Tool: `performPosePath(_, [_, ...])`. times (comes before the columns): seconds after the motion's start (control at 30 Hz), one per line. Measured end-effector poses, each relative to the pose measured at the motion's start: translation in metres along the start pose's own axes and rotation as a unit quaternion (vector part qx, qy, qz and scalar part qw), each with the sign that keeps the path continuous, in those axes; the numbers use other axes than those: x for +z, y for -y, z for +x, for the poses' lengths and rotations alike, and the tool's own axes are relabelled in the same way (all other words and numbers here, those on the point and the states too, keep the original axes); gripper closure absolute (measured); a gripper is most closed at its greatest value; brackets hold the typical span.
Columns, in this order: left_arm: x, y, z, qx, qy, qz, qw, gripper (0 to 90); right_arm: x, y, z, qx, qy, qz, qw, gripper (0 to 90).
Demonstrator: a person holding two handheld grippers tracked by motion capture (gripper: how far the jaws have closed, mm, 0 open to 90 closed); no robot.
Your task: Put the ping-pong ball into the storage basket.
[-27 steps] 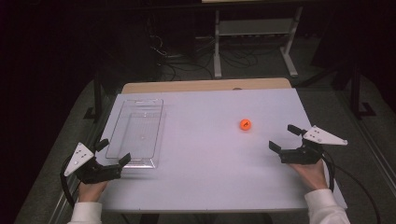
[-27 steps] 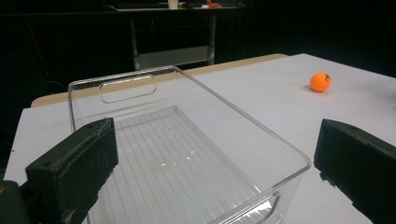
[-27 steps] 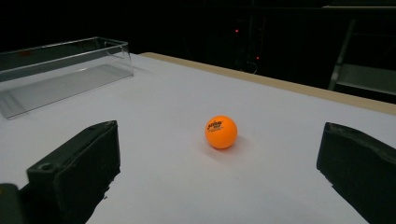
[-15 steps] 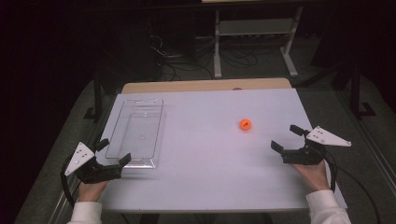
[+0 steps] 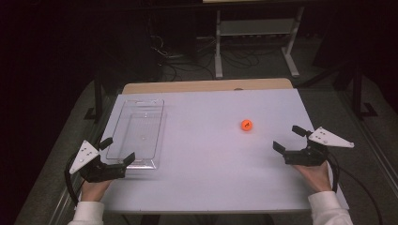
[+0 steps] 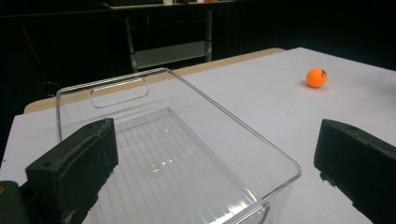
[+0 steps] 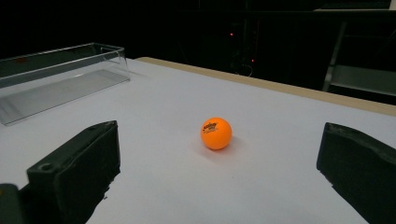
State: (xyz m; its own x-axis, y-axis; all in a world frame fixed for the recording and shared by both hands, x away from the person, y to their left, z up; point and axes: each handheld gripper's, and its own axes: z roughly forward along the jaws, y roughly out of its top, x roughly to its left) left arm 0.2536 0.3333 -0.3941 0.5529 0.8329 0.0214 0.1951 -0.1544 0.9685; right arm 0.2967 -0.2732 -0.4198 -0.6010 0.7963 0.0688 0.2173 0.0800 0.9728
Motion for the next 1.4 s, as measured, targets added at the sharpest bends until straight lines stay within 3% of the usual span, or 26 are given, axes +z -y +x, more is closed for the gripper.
performPosePath(0.33, [0.004,-0.009,0.002,0.010,0.002,0.011,0.9999,0.0,0.002,0.001,0.001,-0.003,-0.001,0.007,1.0000,0.0])
performPosePath(1.1, [0.021,-0.042,0.001,0.045,0.029,0.034,0.9980,0.0,0.003,0.001,0.002,-0.008,-0.005,0.013,0.9999,0.0])
performPosePath(1.4, [0.032,-0.065,-0.001,0.063,0.045,0.037,0.9963,0.0,0.003,0.001,0.003,-0.008,-0.007,0.015,0.9998,0.0])
